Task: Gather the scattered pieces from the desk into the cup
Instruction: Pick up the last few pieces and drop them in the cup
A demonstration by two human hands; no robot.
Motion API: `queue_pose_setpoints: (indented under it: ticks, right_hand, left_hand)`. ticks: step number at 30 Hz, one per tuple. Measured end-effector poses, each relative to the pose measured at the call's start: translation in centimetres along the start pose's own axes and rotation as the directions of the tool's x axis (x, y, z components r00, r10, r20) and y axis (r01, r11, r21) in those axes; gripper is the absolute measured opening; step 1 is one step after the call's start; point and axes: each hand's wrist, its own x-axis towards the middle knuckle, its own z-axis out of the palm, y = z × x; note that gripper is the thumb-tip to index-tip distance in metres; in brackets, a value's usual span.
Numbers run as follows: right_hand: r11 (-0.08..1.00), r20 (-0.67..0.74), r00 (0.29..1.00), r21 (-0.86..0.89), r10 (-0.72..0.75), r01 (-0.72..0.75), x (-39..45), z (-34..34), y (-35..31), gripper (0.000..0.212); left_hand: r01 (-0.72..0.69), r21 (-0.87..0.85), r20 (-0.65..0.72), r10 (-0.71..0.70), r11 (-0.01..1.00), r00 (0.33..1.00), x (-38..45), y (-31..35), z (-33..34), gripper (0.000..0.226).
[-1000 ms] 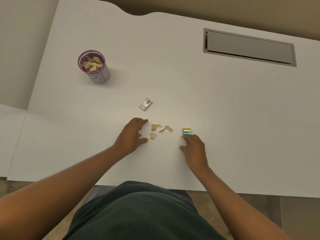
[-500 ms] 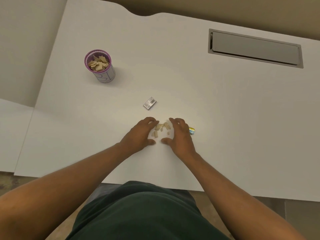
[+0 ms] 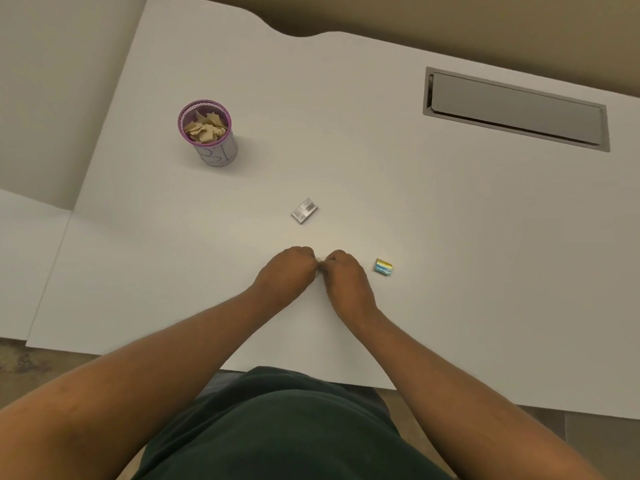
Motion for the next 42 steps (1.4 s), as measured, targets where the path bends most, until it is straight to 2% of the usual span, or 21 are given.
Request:
queue_pose_setpoints:
  ticks: [4, 6, 8, 10, 11, 13, 15, 16, 18, 20, 22, 24, 26, 30, 35, 38, 40, 42]
  right_hand:
    - [0.992, -0.005, 0.996, 0.097, 0.084, -0.083, 0.7, -0.6, -0.3, 0.028]
    - [0.958, -0.028, 0.985, 0.240, 0.170, -0.159, 0.9, -0.8, -0.4, 0.023]
    - [0.872, -0.007, 0.958, 0.417, 0.286, -0.257, 1.1, -1.0, -0.2, 0.017]
    - [0.724, 0.045, 0.909, 0.589, 0.414, -0.359, 1.5, -1.3, 0.1, 0.013]
    - [0.616, 0.091, 0.878, 0.679, 0.469, -0.399, 1.7, -1.4, 0.2, 0.011]
    - [0.329, 0.194, 0.827, 0.851, 0.528, -0.410, 2.0, -2.0, 0.5, 0.012]
    - [0.090, 0.265, 0.804, 0.927, 0.532, -0.364, 2.0, -2.8, 1.0, 0.013]
    - [0.014, 0.288, 0.800, 0.938, 0.527, -0.347, 1.8, -3.2, 1.3, 0.013]
    - [-0.065, 0.319, 0.795, 0.940, 0.516, -0.335, 1.5, -3.7, 1.9, 0.012]
    - [-0.053, 0.317, 0.798, 0.939, 0.513, -0.340, 1.2, -3.9, 2.3, 0.012]
    - [0.043, 0.293, 0.809, 0.930, 0.509, -0.365, 0.9, -3.8, 2.2, 0.011]
    - [0.167, 0.259, 0.829, 0.908, 0.496, -0.383, 0.9, -3.4, 1.8, 0.012]
    - [0.243, 0.236, 0.848, 0.891, 0.474, -0.384, 1.1, -2.8, 1.2, 0.012]
    - [0.313, 0.217, 0.863, 0.869, 0.456, -0.384, 1.5, -1.9, 0.3, 0.012]
    - [0.400, 0.194, 0.879, 0.833, 0.435, -0.382, 1.8, -1.4, 0.0, 0.013]
    - [0.476, 0.149, 0.890, 0.800, 0.430, -0.364, 2.0, -1.8, 0.0, 0.011]
    - [0.547, 0.108, 0.907, 0.766, 0.407, -0.337, 2.2, -2.2, 0.1, 0.011]
    - [0.626, 0.069, 0.932, 0.723, 0.355, -0.292, 2.4, -2.4, 0.1, 0.012]
  left_hand:
    - [0.005, -0.033, 0.023, -0.004, 0.999, 1.000, 0.2, -0.5, 0.0, 0.028]
    - [0.030, -0.087, 0.023, -0.028, 0.996, 0.999, 0.2, -0.8, -0.3, 0.028]
    - [0.085, -0.192, -0.007, -0.088, 0.978, 0.996, -0.2, -1.3, -0.9, 0.030]
    - [0.134, -0.378, -0.082, -0.177, 0.916, 0.981, -0.9, -2.3, -1.8, 0.022]
    - [0.150, -0.472, -0.120, -0.232, 0.869, 0.965, -1.3, -2.8, -2.4, 0.017]
    - [0.168, -0.586, -0.184, -0.332, 0.793, 0.925, -2.1, -4.2, -4.1, 0.012]
    - [0.162, -0.633, -0.254, -0.401, 0.757, 0.880, -2.6, -5.8, -6.3, 0.011]
    - [0.157, -0.640, -0.293, -0.428, 0.752, 0.855, -2.6, -6.8, -7.6, 0.011]
    - [0.154, -0.629, -0.377, -0.473, 0.762, 0.796, -2.3, -9.0, -10.4, 0.013]
    - [0.164, -0.605, -0.459, -0.510, 0.779, 0.728, -1.6, -11.3, -13.2, 0.020]
    - [0.213, -0.538, -0.523, -0.521, 0.816, 0.674, -0.7, -13.7, -15.8, 0.028]
    - [0.267, -0.457, -0.544, -0.504, 0.848, 0.670, 0.2, -15.6, -17.8, 0.028]
    - [0.313, -0.388, -0.524, -0.487, 0.867, 0.699, 1.2, -16.8, -19.2, 0.025]
    - [0.409, -0.154, -0.421, -0.434, 0.899, 0.796, 3.3, -17.9, -20.4, 0.019]
    - [0.373, 0.236, -0.313, -0.294, 0.897, 0.903, 4.8, -17.1, -20.0, 0.019]
    - [0.331, 0.312, -0.252, -0.258, 0.891, 0.933, 4.7, -16.6, -20.2, 0.023]
    - [0.325, 0.329, -0.274, -0.240, 0.887, 0.931, 4.5, -16.6, -20.4, 0.022]
    - [0.339, 0.273, -0.330, -0.244, 0.900, 0.912, 4.2, -16.8, -20.4, 0.019]
